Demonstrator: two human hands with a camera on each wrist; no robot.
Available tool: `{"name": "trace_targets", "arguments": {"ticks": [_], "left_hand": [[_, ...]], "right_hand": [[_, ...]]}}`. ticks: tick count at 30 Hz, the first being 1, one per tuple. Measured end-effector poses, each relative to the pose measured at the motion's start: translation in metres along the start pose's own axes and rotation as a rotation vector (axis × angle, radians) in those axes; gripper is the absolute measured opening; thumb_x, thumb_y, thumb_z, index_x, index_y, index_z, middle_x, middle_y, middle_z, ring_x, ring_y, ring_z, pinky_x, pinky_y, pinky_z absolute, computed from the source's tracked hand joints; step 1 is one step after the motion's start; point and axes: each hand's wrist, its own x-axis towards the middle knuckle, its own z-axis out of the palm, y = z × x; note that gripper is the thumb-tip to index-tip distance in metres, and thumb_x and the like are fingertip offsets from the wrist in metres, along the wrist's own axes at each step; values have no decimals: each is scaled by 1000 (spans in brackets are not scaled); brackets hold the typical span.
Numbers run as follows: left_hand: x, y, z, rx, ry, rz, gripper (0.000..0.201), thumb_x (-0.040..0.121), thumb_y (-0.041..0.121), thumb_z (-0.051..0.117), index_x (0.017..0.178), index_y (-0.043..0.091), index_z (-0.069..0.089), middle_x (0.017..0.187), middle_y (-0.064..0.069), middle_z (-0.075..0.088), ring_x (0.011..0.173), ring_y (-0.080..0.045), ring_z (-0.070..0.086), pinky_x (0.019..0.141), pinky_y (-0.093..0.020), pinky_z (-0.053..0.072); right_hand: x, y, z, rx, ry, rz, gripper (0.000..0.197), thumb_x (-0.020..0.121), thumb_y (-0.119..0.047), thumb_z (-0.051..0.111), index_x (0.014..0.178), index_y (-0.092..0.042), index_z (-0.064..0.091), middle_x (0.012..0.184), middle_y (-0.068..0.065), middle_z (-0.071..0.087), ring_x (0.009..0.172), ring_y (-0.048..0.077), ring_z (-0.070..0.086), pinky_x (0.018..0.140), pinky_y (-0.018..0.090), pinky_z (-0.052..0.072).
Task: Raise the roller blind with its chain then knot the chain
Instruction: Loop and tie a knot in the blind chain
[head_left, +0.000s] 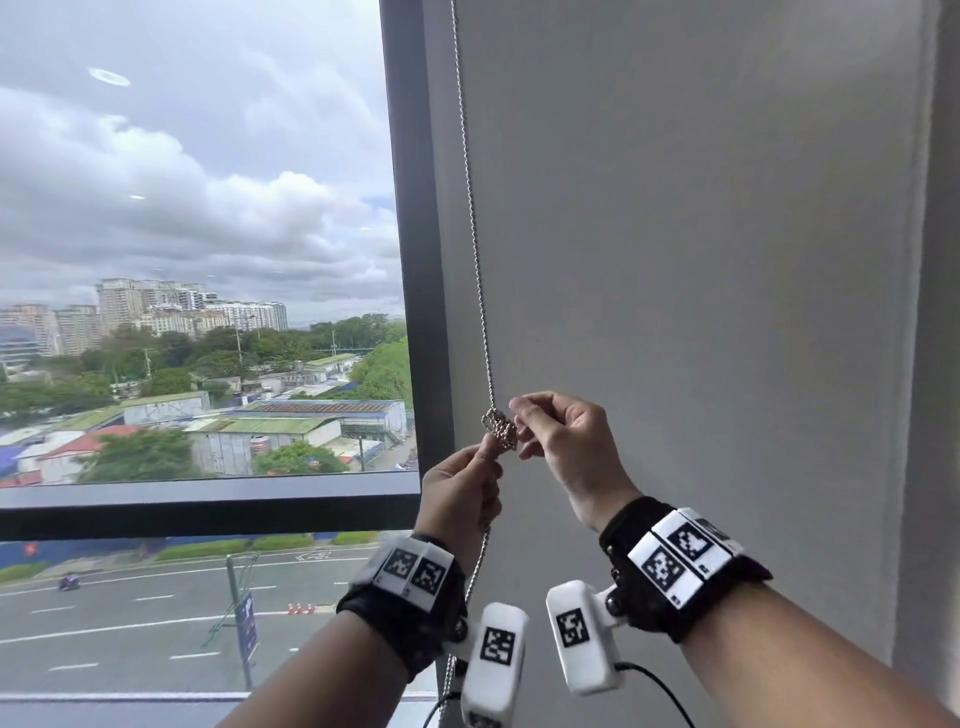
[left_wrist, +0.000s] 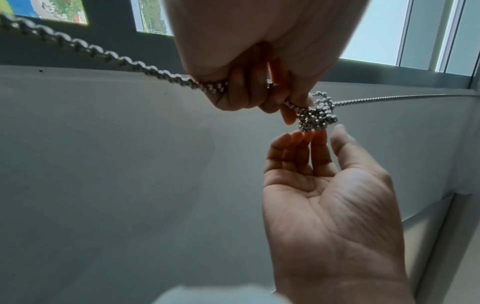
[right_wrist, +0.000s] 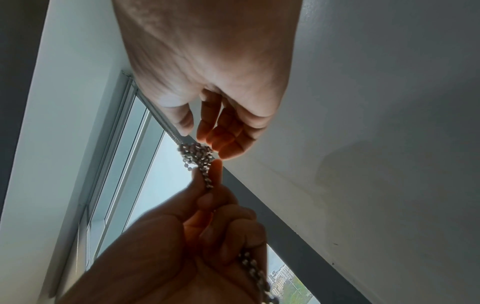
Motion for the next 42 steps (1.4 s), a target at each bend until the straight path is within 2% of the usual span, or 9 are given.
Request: {"name": "trace_targets", "arguments": {"ticks": [7,10,18,24,27,32,34,37,42], "left_hand": [[-3,-11,1,4,-48,64,18,89,9,54,80,2,68,56,0,50,43,-7,36,44,-18,30],[-1,-14,-2,99,-35,118,21,89,7,55,74,4,70,54,-1,54,43,-9,40,45,-19,35],[4,-11,-7,221,-55,118,17,88,0,53,77,-3,65,50,-2,58,44,-12,53,51,-23,50],[13,-14,-10,288,-60,122,19,87,-6,53,73,0,65,51,-1,62,47,-10,55,56,-23,49],[18,-21,-16,313,-35,121,22,86,-8,53,69,0,65,50,-1,61,46,-9,53,54,-21,47],[26,-42,-36,423,2,118,22,83,-5,59,66,4,69,51,0,65,48,-7,56,55,-20,46],[27,-51,-44,459,15,110,21,82,-3,62,65,7,71,53,0,66,50,-8,57,58,-20,46],[30,-63,-53,504,47,108,21,80,-3,64,64,9,72,56,-2,68,53,-8,57,58,-19,45],[42,-75,-60,532,52,101,19,78,-5,65,68,9,74,66,-10,70,66,-19,60,72,-31,52]], "right_hand": [[17,-13,8,-110,-187,121,31,90,-36,65,94,-6,74,84,3,70,73,11,60,66,22,48],[16,-12,12,-119,-190,111,25,92,-22,64,90,1,73,83,6,73,79,14,66,76,27,53],[9,-7,11,-117,-181,59,24,93,-15,62,90,7,71,79,9,71,76,15,65,73,17,54],[7,7,6,-168,-191,72,23,87,-23,71,94,-2,72,80,4,68,65,9,57,67,21,51],[3,32,5,-208,-140,85,15,81,-15,77,91,-6,71,80,4,69,71,13,62,73,30,55],[1,63,9,-167,-85,152,10,80,-10,77,88,-8,73,79,8,74,67,18,67,66,33,58],[1,72,11,-209,-92,129,10,82,-14,76,89,-8,75,80,8,76,67,14,68,66,29,59],[1,86,15,-221,-95,141,11,85,-15,73,89,-6,76,68,11,72,51,10,63,51,19,52],[13,112,18,-287,-61,101,10,85,-17,73,86,-8,76,71,11,74,51,10,62,49,18,50]]}}
